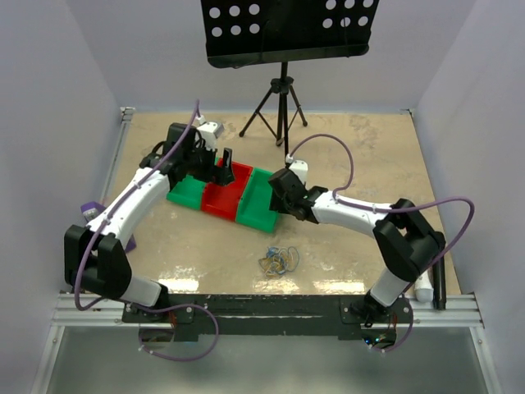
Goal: Untangle the cables
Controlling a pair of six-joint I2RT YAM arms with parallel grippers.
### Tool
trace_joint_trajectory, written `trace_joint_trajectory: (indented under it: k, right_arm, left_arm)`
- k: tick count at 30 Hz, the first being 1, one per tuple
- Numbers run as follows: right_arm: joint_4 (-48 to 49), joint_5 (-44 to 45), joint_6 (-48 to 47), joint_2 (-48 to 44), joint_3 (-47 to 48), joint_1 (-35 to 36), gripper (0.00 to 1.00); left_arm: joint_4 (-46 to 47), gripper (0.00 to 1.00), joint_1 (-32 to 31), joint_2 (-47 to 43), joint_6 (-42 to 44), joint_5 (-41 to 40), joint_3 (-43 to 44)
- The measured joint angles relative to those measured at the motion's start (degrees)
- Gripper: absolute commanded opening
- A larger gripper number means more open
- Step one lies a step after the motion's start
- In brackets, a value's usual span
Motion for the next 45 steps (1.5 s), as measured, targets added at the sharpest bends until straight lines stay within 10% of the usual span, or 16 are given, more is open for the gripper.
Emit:
trace_joint_trajectory:
  k: [5, 28, 35, 45]
  right_arm:
    - [1.73, 0.87, -0.63, 1.66, 0.07, -0.24, 0.20]
    - [-6.01, 15.80, -3.54, -5.42, -3.93, -7.41, 0.32]
    - [-4.74, 16.55, -6.58, -4.04, -3.93, -11.06, 0.60]
    - [-6.73, 13.66, -7.87, -12.66, -4.31, -11.13, 0.70]
  left_arm:
    - [-5.66, 1.00, 0.22, -1.57, 6.84, 0.17, 4.15]
    - [-8.59, 1.00, 0.22, -5.38, 17.33, 4.20, -0.70]
    - [-8.28, 0.95, 0.22, -5.51, 19.98, 8.63, -1.81]
    - [-7.39, 0.96, -2.34, -7.65, 22.64, 14.03, -7.85]
